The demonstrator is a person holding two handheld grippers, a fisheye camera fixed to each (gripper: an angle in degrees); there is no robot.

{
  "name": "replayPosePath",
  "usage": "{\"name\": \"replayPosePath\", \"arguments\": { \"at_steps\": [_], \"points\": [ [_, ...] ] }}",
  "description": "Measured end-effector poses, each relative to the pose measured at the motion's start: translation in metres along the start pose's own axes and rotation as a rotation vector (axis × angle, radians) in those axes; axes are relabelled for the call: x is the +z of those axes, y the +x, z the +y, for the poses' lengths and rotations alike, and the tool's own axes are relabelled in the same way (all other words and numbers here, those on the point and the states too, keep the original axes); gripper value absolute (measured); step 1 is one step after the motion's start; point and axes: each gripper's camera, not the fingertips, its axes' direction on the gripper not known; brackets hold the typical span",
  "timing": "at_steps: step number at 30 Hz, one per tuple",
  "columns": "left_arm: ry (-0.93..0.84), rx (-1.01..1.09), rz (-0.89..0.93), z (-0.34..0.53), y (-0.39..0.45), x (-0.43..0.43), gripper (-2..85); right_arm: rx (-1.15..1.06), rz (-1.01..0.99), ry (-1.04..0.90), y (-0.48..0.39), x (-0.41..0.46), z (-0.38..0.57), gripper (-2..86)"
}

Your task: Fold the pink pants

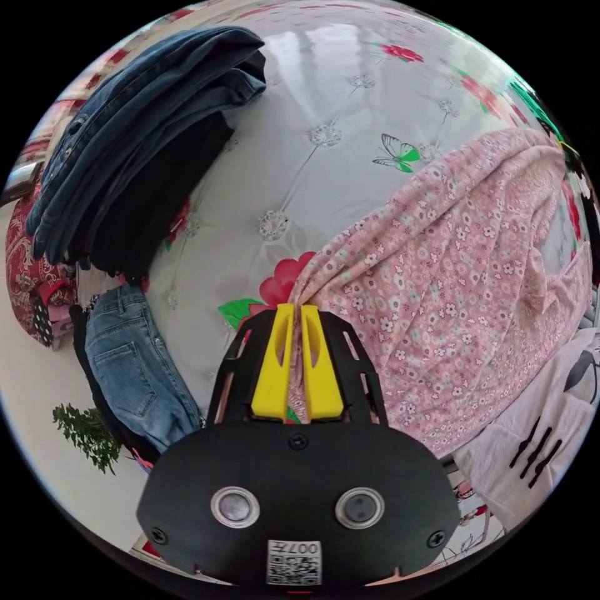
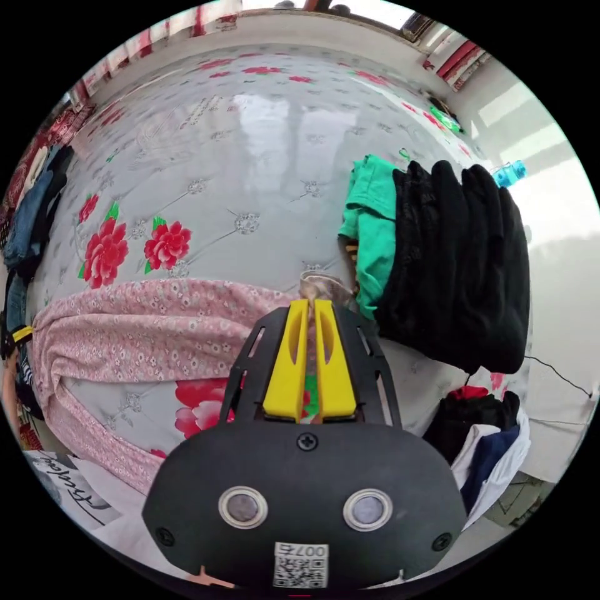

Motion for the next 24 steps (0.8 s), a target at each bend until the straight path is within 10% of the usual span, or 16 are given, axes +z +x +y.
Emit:
{"name": "replayPosePath", "arguments": {
  "at_steps": [24],
  "points": [
    [0.005,-0.136,0.151,0.018,0.005,-0.015,-0.7,0.318,-0.365,-0.106,0.122,0.036,0.060,3.9]
  ]
}}
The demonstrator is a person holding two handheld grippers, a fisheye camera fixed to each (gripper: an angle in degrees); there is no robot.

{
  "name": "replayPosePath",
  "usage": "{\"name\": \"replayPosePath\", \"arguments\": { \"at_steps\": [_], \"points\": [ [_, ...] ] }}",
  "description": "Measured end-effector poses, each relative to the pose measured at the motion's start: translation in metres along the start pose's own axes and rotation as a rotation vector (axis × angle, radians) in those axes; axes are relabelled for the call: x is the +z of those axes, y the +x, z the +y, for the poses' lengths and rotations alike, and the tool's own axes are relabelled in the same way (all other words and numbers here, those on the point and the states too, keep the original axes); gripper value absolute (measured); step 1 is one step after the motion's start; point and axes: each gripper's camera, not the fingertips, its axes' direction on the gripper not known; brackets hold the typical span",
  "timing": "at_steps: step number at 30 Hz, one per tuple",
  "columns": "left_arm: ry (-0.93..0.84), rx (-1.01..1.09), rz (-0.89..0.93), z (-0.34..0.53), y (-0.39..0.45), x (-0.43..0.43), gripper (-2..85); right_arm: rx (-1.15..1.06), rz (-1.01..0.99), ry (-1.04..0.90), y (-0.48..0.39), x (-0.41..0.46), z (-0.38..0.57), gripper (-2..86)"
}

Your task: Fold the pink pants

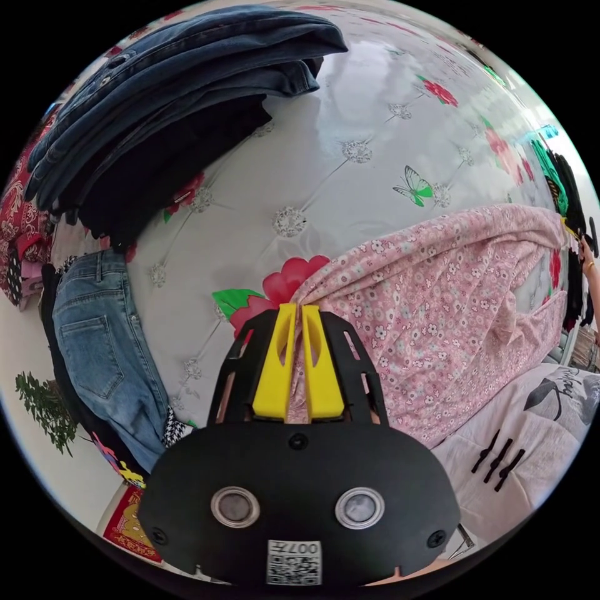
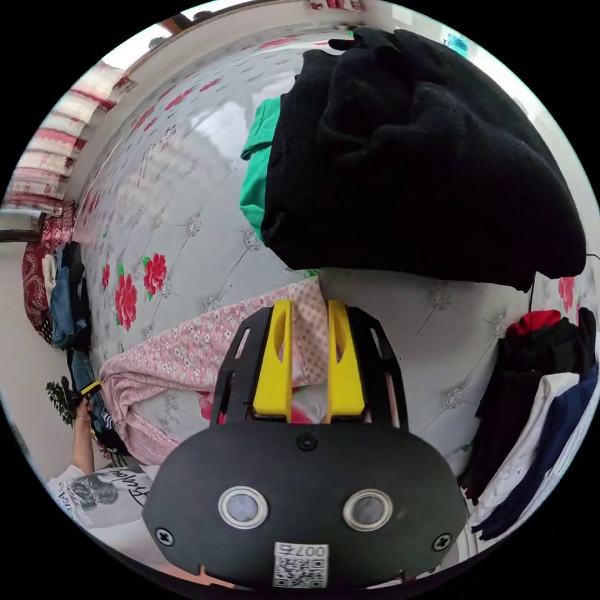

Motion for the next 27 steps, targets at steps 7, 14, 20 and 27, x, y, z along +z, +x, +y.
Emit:
{"name": "replayPosePath", "arguments": {
  "at_steps": [7,14,20,27],
  "points": [
    [0.072,-0.022,0.049,0.039,-0.006,-0.037,-0.8,-0.167,0.016,0.111,-0.007,-0.046,0.023,0.1],
    [0.346,-0.078,0.199,0.136,-0.031,-0.122,-0.8,-0.233,-0.311,0.661,0.032,-0.193,0.117,-0.2],
    [0.471,-0.119,0.280,0.246,-0.042,-0.149,-0.8,-0.287,-0.256,0.543,0.057,-0.210,0.176,-0.3],
    [0.439,-0.130,0.311,0.297,-0.014,-0.118,-0.8,-0.154,-0.297,0.410,0.094,-0.166,0.221,-0.3]
  ]
}}
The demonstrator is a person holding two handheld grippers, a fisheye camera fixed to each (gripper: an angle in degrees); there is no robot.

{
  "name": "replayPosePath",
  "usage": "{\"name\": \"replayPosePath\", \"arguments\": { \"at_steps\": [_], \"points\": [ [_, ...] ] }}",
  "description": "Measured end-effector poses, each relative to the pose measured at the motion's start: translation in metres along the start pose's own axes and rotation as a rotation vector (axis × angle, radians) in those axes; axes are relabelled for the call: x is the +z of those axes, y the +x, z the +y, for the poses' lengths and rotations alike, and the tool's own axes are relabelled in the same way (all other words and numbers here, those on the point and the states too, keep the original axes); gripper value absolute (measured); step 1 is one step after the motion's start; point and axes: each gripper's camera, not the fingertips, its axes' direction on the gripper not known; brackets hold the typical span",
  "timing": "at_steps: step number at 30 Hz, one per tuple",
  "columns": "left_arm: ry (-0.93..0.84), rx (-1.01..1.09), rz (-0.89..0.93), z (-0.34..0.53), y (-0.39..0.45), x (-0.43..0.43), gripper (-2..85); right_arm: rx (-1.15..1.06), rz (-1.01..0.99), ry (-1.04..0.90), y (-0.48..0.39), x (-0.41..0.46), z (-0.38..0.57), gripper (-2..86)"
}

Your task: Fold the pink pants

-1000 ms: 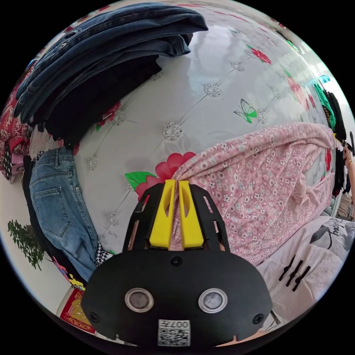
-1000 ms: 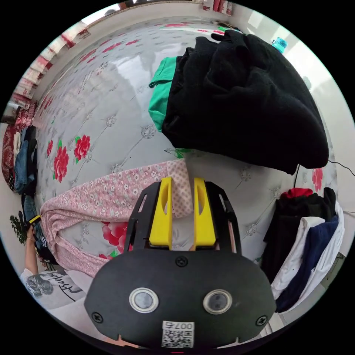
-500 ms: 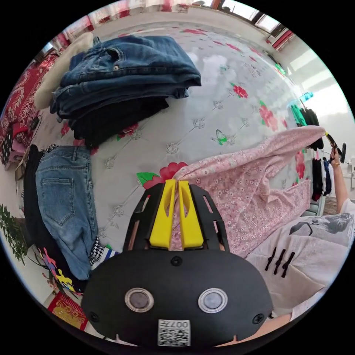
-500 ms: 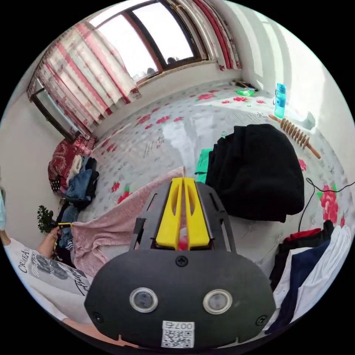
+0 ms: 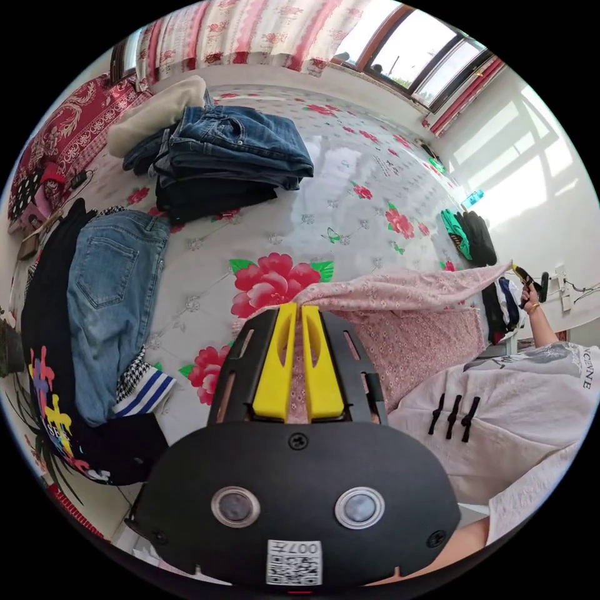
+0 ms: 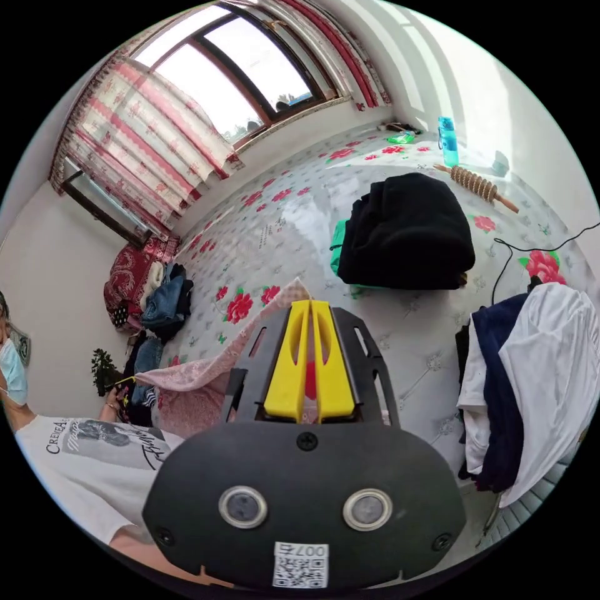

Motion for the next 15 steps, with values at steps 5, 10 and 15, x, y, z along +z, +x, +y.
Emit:
{"name": "replayPosePath", "arguments": {
  "at_steps": [5,10,15],
  "points": [
    [0.030,-0.053,0.011,-0.010,0.010,0.000,-0.8,0.046,0.025,-0.053,0.008,0.020,0.009,-0.3],
    [0.167,0.015,-0.009,0.027,0.036,-0.063,-0.8,-0.076,-0.031,0.151,-0.009,-0.046,0.015,-0.2],
    [0.225,0.007,-0.005,0.128,0.039,-0.088,-0.8,-0.180,-0.080,0.217,0.003,-0.101,0.058,-0.3]
  ]
}}
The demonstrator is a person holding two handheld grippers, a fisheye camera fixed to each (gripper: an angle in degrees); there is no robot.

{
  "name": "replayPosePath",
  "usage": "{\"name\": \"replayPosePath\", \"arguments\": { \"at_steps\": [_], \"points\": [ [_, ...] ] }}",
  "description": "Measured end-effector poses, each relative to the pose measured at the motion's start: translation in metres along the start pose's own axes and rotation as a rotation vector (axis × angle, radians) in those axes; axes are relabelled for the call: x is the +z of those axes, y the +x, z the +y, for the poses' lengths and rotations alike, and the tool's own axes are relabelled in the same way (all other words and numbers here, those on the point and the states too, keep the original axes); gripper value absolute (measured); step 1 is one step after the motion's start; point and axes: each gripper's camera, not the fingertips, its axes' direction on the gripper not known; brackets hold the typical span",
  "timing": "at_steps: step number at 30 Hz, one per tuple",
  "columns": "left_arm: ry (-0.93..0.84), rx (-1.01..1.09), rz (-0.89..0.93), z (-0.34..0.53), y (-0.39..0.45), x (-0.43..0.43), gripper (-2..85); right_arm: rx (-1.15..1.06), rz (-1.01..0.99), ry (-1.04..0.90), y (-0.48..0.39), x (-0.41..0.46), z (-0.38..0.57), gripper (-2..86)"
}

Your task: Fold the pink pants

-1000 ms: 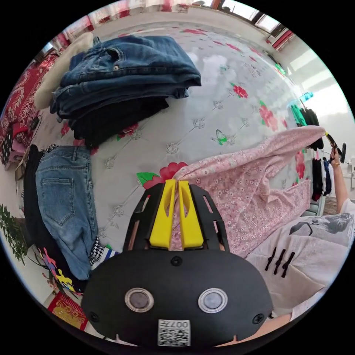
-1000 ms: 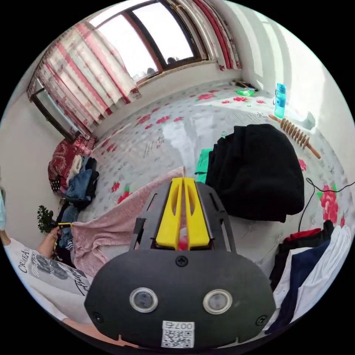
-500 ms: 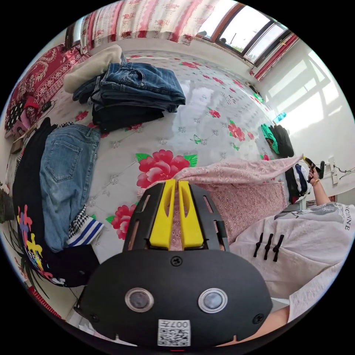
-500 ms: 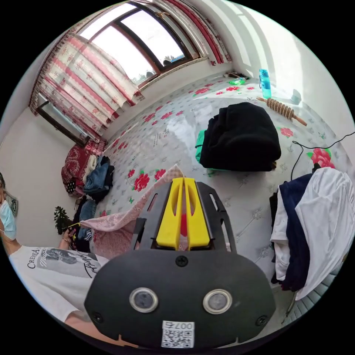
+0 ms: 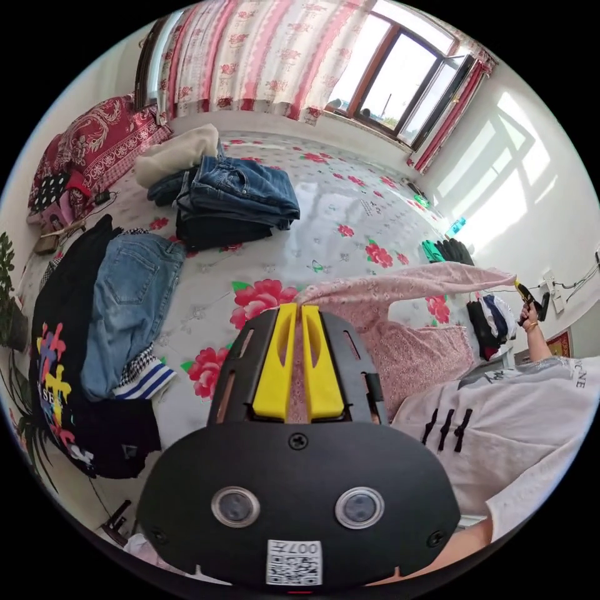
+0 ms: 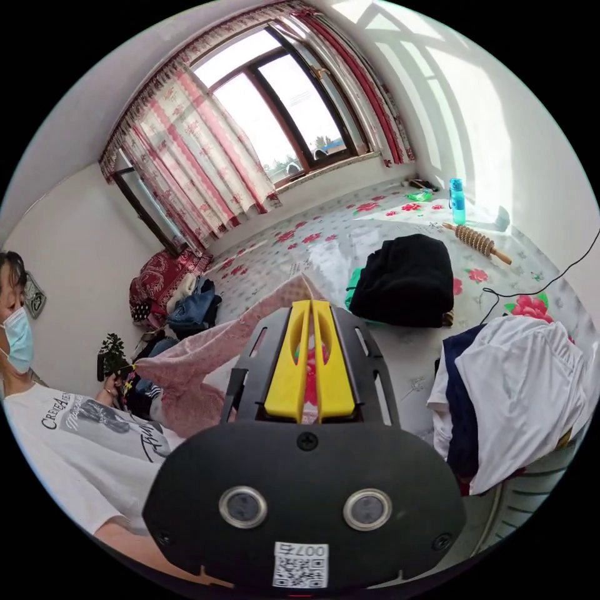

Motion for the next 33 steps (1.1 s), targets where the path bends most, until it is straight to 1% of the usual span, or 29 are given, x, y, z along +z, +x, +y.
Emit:
{"name": "replayPosePath", "arguments": {
  "at_steps": [3,5,6,7,8,11,15,18,20,22,25,29,31,33],
  "points": [
    [-0.061,-0.069,0.002,0.073,0.000,0.007,-0.8,-0.009,0.031,-0.123,0.014,-0.004,0.040,-0.3],
    [-0.145,-0.126,-0.006,0.114,0.000,0.028,-0.8,0.028,0.097,-0.304,0.034,0.019,0.082,-0.3],
    [-0.209,-0.164,-0.020,0.137,0.002,0.045,-0.8,0.040,0.114,-0.354,0.039,0.027,0.094,-0.3],
    [-0.275,-0.204,-0.027,0.157,0.003,0.064,-0.8,0.072,0.140,-0.458,0.051,0.046,0.117,-0.3],
    [-0.303,-0.215,-0.027,0.164,0.005,0.073,-0.8,0.109,0.156,-0.555,0.062,0.064,0.138,-0.3],
    [-0.361,-0.264,-0.044,0.181,0.010,0.097,-0.8,0.168,0.165,-0.675,0.079,0.090,0.170,-0.3],
    [-0.294,-0.232,-0.069,0.163,0.021,0.076,-0.8,0.133,0.146,-0.617,0.081,0.080,0.157,-0.3],
    [-0.232,-0.137,-0.091,0.158,0.041,0.050,-0.8,0.039,0.110,-0.511,0.065,0.053,0.135,-0.3],
    [-0.222,-0.118,-0.123,0.168,0.050,0.046,-0.8,-0.021,0.124,-0.452,0.053,0.038,0.133,-0.3],
    [-0.305,-0.148,-0.137,0.192,0.050,0.068,-0.7,-0.024,0.175,-0.491,0.057,0.043,0.145,-0.3],
    [-0.420,-0.227,-0.128,0.224,0.041,0.101,-0.5,0.058,0.213,-0.672,0.083,0.069,0.179,-0.3],
    [-0.381,-0.320,-0.108,0.239,0.032,0.104,0.6,0.194,0.240,-0.730,0.106,0.083,0.200,-0.1],
    [-0.370,-0.340,-0.093,0.244,0.029,0.099,2.9,0.185,0.283,-0.729,0.105,0.081,0.198,0.1],
    [-0.361,-0.343,-0.091,0.251,0.028,0.093,4.6,0.173,0.278,-0.737,0.104,0.076,0.196,0.4]
  ]
}}
